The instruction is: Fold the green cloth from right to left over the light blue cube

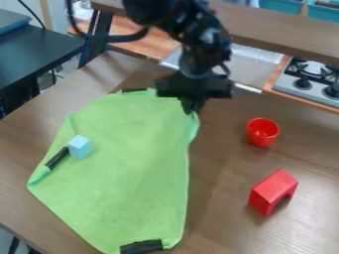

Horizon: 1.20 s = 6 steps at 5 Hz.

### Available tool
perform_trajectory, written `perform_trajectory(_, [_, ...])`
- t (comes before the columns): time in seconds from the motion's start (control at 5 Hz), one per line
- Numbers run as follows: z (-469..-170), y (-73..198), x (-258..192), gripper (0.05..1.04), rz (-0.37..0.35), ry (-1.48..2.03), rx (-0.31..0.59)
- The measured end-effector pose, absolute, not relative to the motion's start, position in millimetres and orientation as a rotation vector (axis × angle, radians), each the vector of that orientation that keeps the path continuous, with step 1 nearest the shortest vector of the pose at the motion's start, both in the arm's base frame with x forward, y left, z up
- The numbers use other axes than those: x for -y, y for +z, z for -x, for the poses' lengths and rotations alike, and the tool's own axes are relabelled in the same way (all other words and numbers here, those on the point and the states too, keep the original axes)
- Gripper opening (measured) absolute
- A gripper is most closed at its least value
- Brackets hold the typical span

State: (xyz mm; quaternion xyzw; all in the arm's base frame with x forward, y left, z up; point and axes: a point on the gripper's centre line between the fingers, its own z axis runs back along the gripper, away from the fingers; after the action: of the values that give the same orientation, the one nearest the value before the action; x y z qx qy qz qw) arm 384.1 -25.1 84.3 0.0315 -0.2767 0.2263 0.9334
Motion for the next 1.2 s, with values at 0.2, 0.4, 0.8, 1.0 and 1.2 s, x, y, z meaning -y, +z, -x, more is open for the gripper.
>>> perform_trajectory(0.2, [-368, 84, 4, 0.050, -0.061, 0.446, 0.557])
perform_trajectory(0.4, [-348, 79, -33, 0.050, -0.061, 0.456, 0.528])
perform_trajectory(0.8, [-306, 72, -87, 0.050, -0.094, 0.439, 0.539])
perform_trajectory(1.0, [-290, 73, -111, 0.050, -0.114, 0.446, 0.549])
perform_trajectory(1.2, [-279, 75, -131, 0.050, -0.119, 0.443, 0.563])
